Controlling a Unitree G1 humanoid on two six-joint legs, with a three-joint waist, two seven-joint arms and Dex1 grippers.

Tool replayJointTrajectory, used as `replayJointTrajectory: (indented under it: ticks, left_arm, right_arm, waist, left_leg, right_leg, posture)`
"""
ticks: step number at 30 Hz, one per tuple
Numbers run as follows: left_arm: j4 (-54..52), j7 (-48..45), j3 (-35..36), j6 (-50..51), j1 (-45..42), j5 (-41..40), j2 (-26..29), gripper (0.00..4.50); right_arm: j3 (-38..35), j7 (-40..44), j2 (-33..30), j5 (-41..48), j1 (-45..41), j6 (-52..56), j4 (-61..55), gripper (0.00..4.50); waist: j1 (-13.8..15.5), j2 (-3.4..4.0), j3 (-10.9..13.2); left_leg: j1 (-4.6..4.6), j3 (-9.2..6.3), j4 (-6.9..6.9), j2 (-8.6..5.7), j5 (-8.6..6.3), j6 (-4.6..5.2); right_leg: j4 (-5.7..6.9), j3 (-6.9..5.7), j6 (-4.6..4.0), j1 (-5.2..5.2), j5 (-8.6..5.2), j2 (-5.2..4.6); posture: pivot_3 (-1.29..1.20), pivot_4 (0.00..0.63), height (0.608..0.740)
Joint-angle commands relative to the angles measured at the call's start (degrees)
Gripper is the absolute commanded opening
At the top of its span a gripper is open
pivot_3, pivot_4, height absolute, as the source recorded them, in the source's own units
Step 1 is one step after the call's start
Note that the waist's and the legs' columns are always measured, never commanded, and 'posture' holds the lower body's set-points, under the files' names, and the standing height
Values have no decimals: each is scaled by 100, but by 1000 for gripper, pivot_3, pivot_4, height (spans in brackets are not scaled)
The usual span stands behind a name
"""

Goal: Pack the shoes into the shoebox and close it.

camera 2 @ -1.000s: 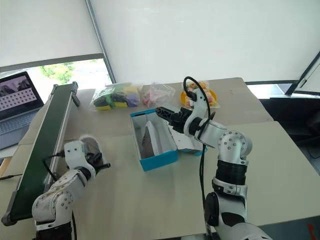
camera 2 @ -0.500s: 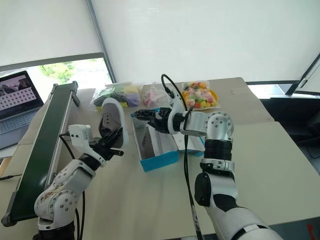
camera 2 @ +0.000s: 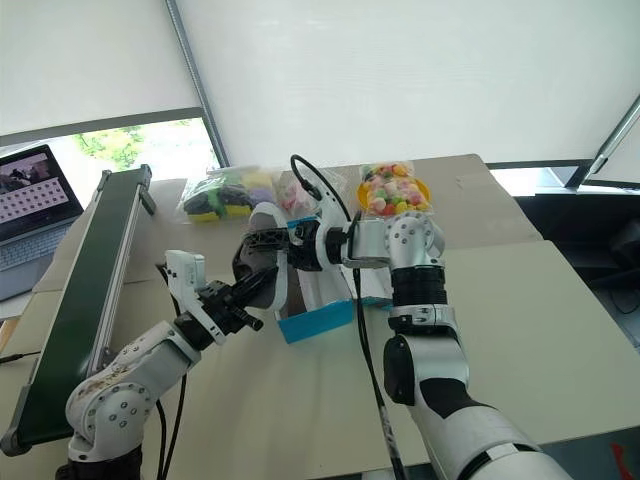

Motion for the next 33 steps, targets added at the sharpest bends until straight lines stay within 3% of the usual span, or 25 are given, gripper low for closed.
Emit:
replayJointTrajectory:
  ticks: [1, 5, 8, 12, 13, 16, 21, 25, 31, 33]
  left_arm:
    - [-233, 7, 0, -134, -139, -150, 44, 0]
    - [-204, 23, -11, -131, -148, -121, 81, 0]
    - [-163, 12, -88, -149, -119, 33, 169, 0]
    - [-83, 50, -281, -174, -88, 352, 339, 0]
    - [-67, 44, -305, -205, -84, 380, 345, 0]
    - [-15, -12, -335, -309, -85, 434, 375, 831]
    - [49, -125, -531, -480, -94, 873, 681, 2608]
    - [85, -576, -625, -826, 136, 1343, 1302, 2608]
    - [375, -1600, -511, -1147, 7, 1687, 2453, 2608]
    - [508, -1936, -470, -1212, -239, 1720, 2773, 2608]
  right_arm:
    - [-26, 76, 89, 4, -45, -88, -232, 3981]
    - [-105, 44, 131, -24, 18, -33, -370, 2920]
    - [-165, -1, 162, -36, 32, -6, -494, 1787]
    - [-339, -156, 246, 9, 6, -5, -673, 633]
    - [-389, -197, 264, 32, -4, -6, -706, 633]
    - [-948, -622, 513, 241, -31, 19, -784, 605]
    - [-1668, -1367, 519, 77, -106, -508, -882, 605]
    - [-1339, -1480, -419, -690, -197, -1036, -648, 605]
    - [-675, -1179, -1159, -955, -146, -240, -547, 605]
    - [-449, -1086, -1196, -1046, -85, -22, -517, 605]
  waist:
    - [0, 0, 0]
    - [-3, 0, 0]
    - [-4, 1, 0]
    - [-1, 1, 0]
    - [1, 1, 0]
    - [5, 1, 0]
    - [6, 1, 0]
    - [20, 5, 1]
    - [-82, 6, 2]
    - [-155, 6, 2]
  left_leg:
    - [0, -2, 0, -1, 0, 0]
    - [0, -6, 0, -2, 0, 0]
    - [0, -7, -2, -2, 0, 0]
    - [0, -12, -2, -4, 0, 0]
    - [0, -12, -2, -3, 0, 0]
    - [0, -13, 0, -3, 0, 0]
    - [1, -12, -2, -4, 1, -2]
    - [0, -6, -1, -10, 1, -2]
    - [-3, 17, -10, -8, -1, 2]
    - [-43, 29, -12, 21, -5, 10]
  right_leg:
    - [1, 0, 0, 0, 0, 0]
    - [1, 3, -1, 0, 0, -3]
    - [1, 5, -1, -1, 1, -3]
    - [3, 5, -1, -1, 1, -4]
    - [3, 5, -1, -1, 1, -4]
    - [3, 5, -1, -1, 1, -3]
    - [4, 2, -1, -2, 1, 0]
    - [10, 3, -1, -3, 1, -1]
    - [31, -4, -3, -13, 1, -1]
    - [27, 8, -6, -8, -2, -7]
  posture:
    - [0, 150, 646]
    - [0, 150, 646]
    - [0, 150, 646]
    - [0, 150, 646]
    - [0, 150, 646]
    - [0, 150, 646]
    - [0, 150, 646]
    - [0, 150, 646]
    - [0, 150, 646]
    - [0, 150, 646]
